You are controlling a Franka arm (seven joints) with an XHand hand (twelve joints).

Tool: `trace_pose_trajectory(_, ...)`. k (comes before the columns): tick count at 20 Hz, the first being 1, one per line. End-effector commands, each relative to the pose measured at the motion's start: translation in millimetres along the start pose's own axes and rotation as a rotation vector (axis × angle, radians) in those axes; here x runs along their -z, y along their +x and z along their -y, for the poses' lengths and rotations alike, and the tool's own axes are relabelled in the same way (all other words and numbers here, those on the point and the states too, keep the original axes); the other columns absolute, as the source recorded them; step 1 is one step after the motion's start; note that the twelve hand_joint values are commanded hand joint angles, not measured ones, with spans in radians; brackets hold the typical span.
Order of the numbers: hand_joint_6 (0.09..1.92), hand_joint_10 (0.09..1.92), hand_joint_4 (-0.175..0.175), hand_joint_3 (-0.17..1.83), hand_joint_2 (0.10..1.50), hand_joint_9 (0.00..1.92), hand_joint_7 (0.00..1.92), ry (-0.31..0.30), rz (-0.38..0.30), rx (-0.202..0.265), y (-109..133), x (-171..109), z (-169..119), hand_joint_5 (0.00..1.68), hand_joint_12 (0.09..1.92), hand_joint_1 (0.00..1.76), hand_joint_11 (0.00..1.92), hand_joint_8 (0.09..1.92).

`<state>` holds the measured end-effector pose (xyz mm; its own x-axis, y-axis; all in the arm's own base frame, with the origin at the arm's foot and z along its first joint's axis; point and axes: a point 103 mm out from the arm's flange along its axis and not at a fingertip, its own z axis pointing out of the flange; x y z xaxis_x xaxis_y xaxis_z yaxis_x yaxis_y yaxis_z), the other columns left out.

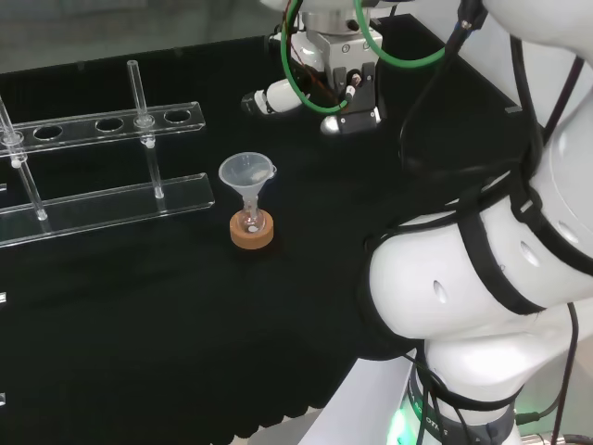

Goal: Pick up the weighing funnel.

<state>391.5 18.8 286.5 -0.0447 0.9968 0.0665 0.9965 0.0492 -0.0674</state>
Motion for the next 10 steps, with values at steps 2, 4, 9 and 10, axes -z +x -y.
trace_pose_trajectory(2,0.09,0.65,-0.065,0.16,0.77,0.55,0.16,0.053,-0.003,0.025,-12,-2,-20,0.35,1.35,0.44,0.44,0.73)
trace_pose_trajectory(4,0.09,0.65,-0.065,0.16,0.77,0.55,0.17,0.070,0.010,0.027,-15,-4,-27,0.35,1.35,0.44,0.44,0.73)
trace_pose_trajectory(9,0.09,0.65,-0.065,0.16,0.77,0.55,0.18,0.110,0.043,0.043,-20,-3,-51,0.35,1.35,0.44,0.45,0.73)
trace_pose_trajectory(10,0.09,0.65,-0.064,0.16,0.77,0.56,0.18,0.120,0.047,0.047,-21,-3,-57,0.35,1.35,0.45,0.45,0.73)
